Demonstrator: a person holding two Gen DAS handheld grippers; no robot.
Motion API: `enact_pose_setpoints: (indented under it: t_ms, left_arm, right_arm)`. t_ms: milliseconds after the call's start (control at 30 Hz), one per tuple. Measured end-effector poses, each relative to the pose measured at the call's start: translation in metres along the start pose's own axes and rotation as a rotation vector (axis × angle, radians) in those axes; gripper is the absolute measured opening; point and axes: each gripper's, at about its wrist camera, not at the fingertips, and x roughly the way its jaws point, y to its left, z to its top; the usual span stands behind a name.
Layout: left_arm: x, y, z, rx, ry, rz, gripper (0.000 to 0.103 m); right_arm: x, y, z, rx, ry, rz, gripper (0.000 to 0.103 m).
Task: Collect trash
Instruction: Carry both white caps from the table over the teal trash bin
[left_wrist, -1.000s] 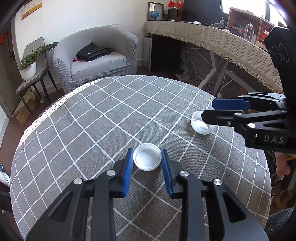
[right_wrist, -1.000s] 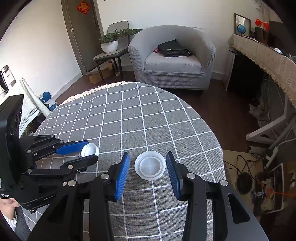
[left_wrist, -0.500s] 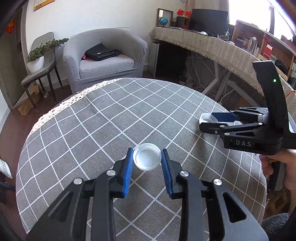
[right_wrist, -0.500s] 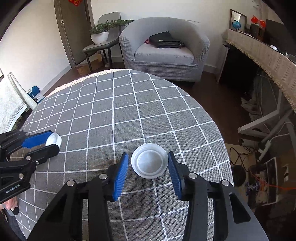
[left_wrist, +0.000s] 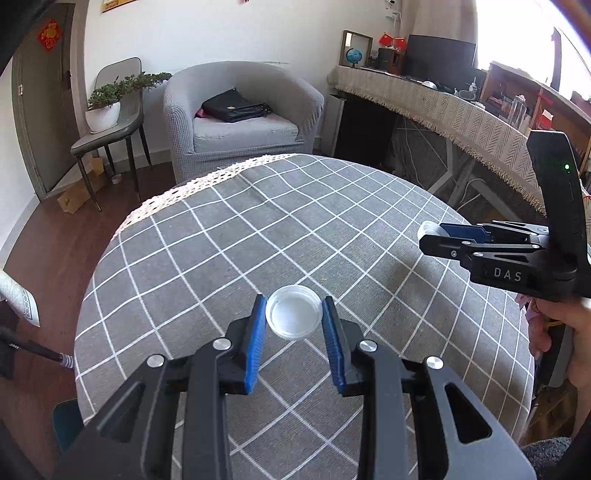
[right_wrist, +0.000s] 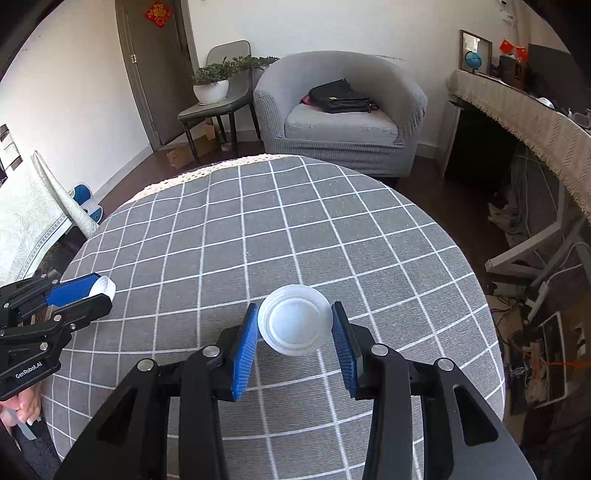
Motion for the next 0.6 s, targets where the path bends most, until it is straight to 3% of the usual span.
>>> enact_pose_setpoints:
  t_ms: [600]
  left_arm:
    - [-0.083,0.063,-0.053,-0.066,-0.058,0.082,0.032]
  right_arm:
    - [-0.02,0.117,-0.021,-0.056,-0.046,0.172,0.04]
